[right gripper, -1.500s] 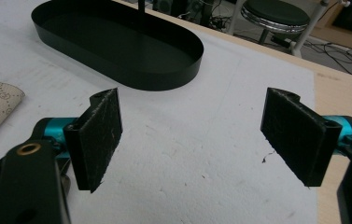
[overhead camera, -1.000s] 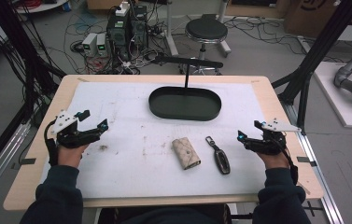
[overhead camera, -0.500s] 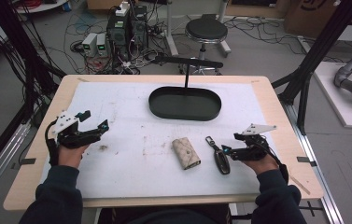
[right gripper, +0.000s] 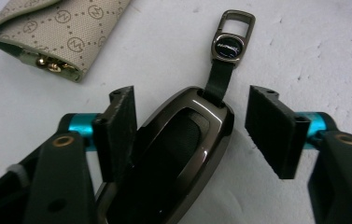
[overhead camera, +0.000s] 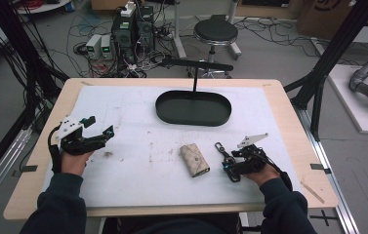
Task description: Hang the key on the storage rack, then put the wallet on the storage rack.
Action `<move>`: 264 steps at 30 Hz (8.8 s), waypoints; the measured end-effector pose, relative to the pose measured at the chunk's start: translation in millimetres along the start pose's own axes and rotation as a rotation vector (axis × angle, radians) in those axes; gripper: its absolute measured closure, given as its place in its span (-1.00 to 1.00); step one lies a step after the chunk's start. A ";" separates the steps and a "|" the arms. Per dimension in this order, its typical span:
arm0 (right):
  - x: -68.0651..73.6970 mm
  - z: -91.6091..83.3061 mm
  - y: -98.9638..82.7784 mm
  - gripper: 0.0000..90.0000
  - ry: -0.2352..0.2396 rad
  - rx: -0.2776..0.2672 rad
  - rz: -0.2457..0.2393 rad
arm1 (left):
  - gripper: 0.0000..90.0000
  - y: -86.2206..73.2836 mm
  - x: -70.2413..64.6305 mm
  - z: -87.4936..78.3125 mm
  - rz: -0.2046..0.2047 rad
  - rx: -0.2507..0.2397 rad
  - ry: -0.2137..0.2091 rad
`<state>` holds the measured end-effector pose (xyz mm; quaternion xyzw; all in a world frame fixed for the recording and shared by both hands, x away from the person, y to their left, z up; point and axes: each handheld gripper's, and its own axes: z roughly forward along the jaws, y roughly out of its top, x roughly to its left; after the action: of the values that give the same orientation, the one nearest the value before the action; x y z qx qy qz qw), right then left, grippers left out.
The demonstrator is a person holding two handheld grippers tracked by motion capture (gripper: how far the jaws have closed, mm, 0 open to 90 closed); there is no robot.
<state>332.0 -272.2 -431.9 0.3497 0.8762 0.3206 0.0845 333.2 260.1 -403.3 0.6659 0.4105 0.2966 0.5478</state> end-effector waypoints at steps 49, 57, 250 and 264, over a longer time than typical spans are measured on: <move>-2.4 1.2 0.7 0.07 -0.112 0.066 -0.041 | -0.53 -1.4 0.8 2.3 -0.006 0.026 -0.004; -2.1 2.2 4.6 0.11 -0.123 0.084 0.040 | -0.53 -1.8 0.2 3.5 -0.005 0.031 -0.006; 50.0 60.3 51.8 -0.51 -0.071 -0.020 -0.071 | -0.49 -5.9 -1.3 4.5 0.004 0.062 -0.002; 37.5 57.1 48.7 -0.42 -0.053 -0.020 -0.087 | -0.49 -5.8 -1.9 4.7 0.006 0.063 -0.002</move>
<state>352.6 -191.7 -443.4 0.3187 0.8848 0.3162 0.1250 334.9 256.5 -409.9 0.6844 0.4172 0.2843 0.5261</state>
